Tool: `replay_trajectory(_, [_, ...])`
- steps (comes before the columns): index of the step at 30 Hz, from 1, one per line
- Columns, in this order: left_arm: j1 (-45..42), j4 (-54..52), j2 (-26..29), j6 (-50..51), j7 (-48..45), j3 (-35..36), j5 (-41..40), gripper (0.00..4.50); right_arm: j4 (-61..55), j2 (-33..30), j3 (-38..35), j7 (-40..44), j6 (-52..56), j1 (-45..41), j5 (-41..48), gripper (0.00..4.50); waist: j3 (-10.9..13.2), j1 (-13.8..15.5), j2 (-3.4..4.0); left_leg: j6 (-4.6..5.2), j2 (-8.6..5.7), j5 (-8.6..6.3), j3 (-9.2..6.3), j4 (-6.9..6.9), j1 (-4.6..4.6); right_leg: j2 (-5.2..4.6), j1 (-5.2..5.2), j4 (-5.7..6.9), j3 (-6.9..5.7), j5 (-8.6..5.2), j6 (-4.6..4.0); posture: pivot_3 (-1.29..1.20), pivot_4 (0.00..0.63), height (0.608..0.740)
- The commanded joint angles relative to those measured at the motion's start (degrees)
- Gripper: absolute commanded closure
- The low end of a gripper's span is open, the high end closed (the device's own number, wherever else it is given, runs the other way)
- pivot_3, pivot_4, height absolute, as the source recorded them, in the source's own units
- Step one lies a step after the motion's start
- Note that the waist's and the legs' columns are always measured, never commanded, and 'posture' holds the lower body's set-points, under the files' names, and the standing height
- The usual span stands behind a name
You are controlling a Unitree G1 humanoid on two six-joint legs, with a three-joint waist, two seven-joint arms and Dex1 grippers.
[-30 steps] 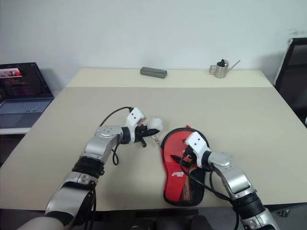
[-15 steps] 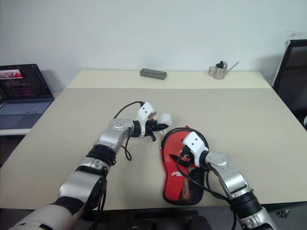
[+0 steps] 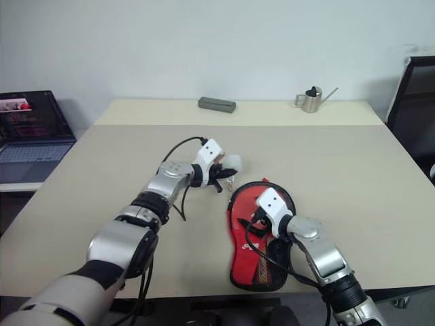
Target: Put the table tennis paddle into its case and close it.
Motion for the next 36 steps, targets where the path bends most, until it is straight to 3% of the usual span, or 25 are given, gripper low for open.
replay_trajectory(1, [-4.0,1.0,0.7,-2.4,1.8,1.4,0.4,4.23,3.8,0.1,5.1,0.0,3.8,3.3,-3.2,0.0,0.0,0.0,0.0,0.0,0.0,0.0,0.0,-0.02,0.0,0.0,0.0,0.0,0.0,0.0,0.0,0.0,0.15,0.74])
replay_trajectory(36, [-14.3,9.4,-7.6,-4.6,17.9,0.6,12.5,4.23,-5.1,0.6,4.7,-7.1,10.0,12.7,-4.7,0.0,-0.1,0.3,-0.23,-0.04,-0.04,-0.02,0.01,-0.66,-0.06,-0.1,-0.07,-0.58,-0.06,-0.08,0.13,0.0,0.15,0.74])
